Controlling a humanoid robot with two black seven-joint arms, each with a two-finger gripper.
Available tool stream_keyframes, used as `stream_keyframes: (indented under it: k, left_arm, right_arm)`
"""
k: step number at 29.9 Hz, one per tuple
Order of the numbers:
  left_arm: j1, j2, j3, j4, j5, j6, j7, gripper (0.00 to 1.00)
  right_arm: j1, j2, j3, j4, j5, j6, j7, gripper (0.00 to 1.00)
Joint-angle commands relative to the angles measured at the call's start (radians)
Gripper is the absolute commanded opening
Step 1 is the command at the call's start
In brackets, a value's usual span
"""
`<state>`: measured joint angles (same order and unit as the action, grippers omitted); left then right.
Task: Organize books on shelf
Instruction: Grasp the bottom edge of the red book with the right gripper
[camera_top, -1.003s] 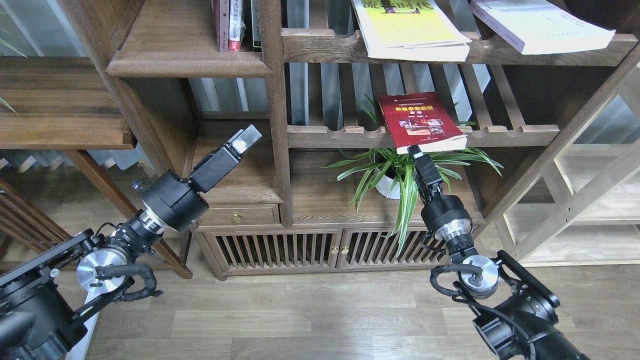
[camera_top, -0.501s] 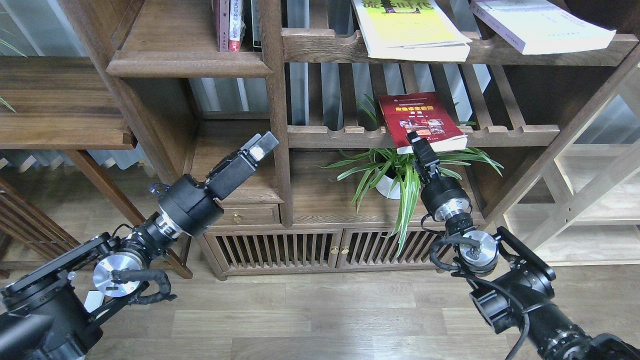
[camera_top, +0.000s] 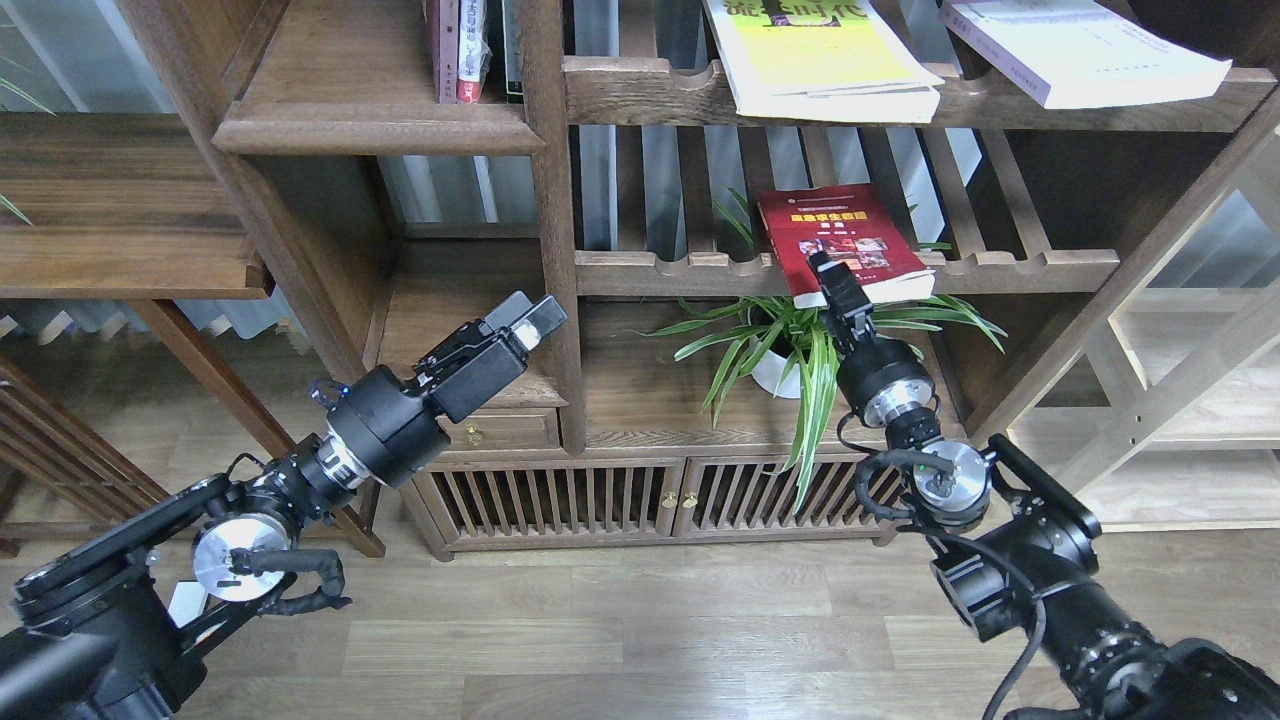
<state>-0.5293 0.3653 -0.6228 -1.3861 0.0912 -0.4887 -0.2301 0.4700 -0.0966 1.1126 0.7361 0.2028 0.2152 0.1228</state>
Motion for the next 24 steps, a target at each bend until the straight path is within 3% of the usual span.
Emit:
stream_keyframes:
  k: [1,5,24]
  left_arm:
    - [0.002,0.000,0.000,-0.001,-0.001,0.000,-0.002,0.99]
    - [0.005,0.000,0.000,0.001,-0.001,0.000,-0.003,0.99]
    - [0.006,0.001,0.000,-0.001,-0.002,0.000,-0.003,0.99]
  right_arm:
    - [0.024,-0.002,-0.004,-0.035,0.006,-0.002,-0.009,1.00]
    - [0.025,0.000,0.001,-0.052,0.004,-0.002,-0.043,1.00]
    - [0.081,0.001,0.001,-0.109,0.009,-0.063,-0.054,0.97]
